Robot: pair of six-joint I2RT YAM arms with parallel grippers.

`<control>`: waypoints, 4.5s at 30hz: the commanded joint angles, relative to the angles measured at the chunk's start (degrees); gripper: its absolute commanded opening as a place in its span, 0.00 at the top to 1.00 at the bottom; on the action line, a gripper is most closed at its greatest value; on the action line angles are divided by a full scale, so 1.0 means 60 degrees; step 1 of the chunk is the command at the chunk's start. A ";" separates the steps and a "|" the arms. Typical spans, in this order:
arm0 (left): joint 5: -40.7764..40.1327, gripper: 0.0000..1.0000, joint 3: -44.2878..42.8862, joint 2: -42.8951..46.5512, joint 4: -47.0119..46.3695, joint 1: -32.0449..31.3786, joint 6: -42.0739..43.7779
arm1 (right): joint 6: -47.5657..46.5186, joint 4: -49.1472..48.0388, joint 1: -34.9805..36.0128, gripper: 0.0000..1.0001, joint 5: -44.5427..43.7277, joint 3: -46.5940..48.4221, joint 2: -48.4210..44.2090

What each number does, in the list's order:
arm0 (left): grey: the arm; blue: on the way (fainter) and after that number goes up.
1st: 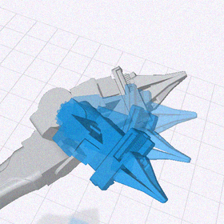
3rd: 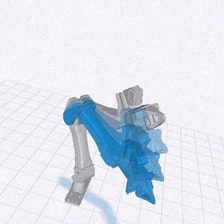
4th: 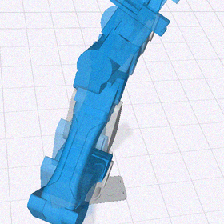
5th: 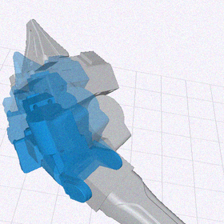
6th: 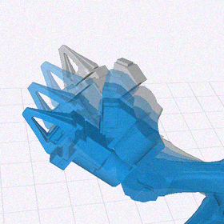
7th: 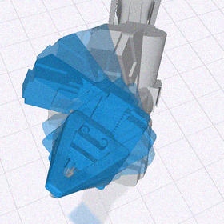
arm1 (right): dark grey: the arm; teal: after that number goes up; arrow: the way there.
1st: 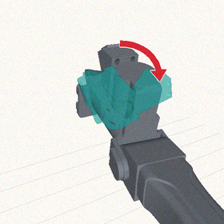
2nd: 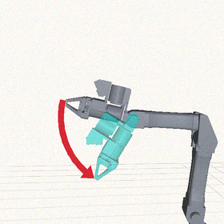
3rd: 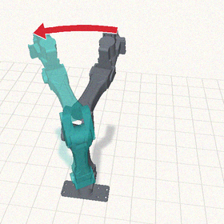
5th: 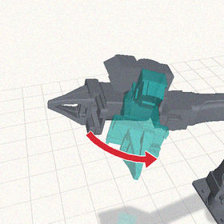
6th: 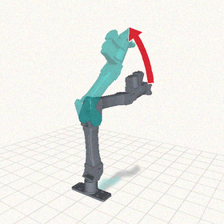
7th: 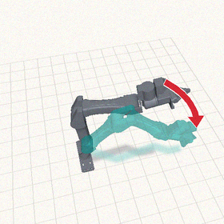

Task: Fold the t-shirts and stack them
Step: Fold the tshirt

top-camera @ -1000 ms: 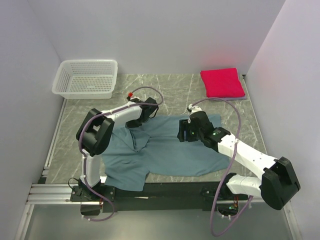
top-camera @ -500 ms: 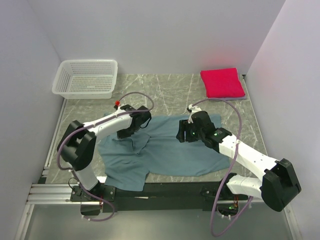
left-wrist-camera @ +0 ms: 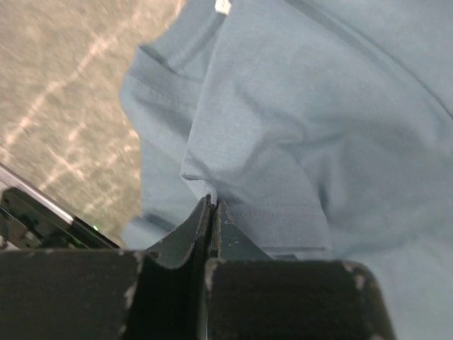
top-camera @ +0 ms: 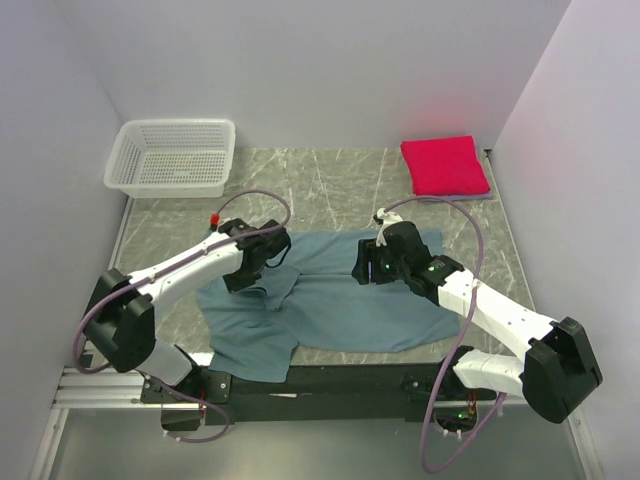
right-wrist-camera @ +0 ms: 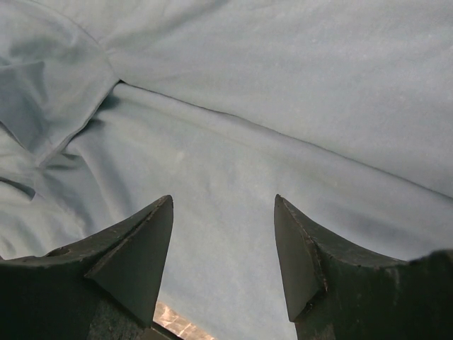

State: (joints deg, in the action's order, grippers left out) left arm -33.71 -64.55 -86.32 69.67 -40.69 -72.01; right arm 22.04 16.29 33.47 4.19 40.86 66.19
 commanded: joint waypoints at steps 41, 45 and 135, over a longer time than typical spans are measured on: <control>-0.0008 0.18 -0.0387 -0.0991 -0.5427 0.4055 0.4588 | 0.0941 0.1460 -0.5109 0.29 -0.2030 0.2081 0.3174; 0.0827 0.18 -0.0724 -0.1885 -0.6512 0.4655 0.5349 | 0.0940 0.0845 -0.5970 0.31 -0.1563 0.2330 0.3528; 0.2016 0.36 -0.1766 -0.1626 -0.6368 0.5800 0.5439 | 0.0015 0.1824 -0.6181 0.56 -0.1049 0.7576 0.6446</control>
State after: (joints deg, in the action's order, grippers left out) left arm -20.69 -76.31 -102.52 29.78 -5.96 -38.72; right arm 15.64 28.12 -6.46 2.11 87.68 112.95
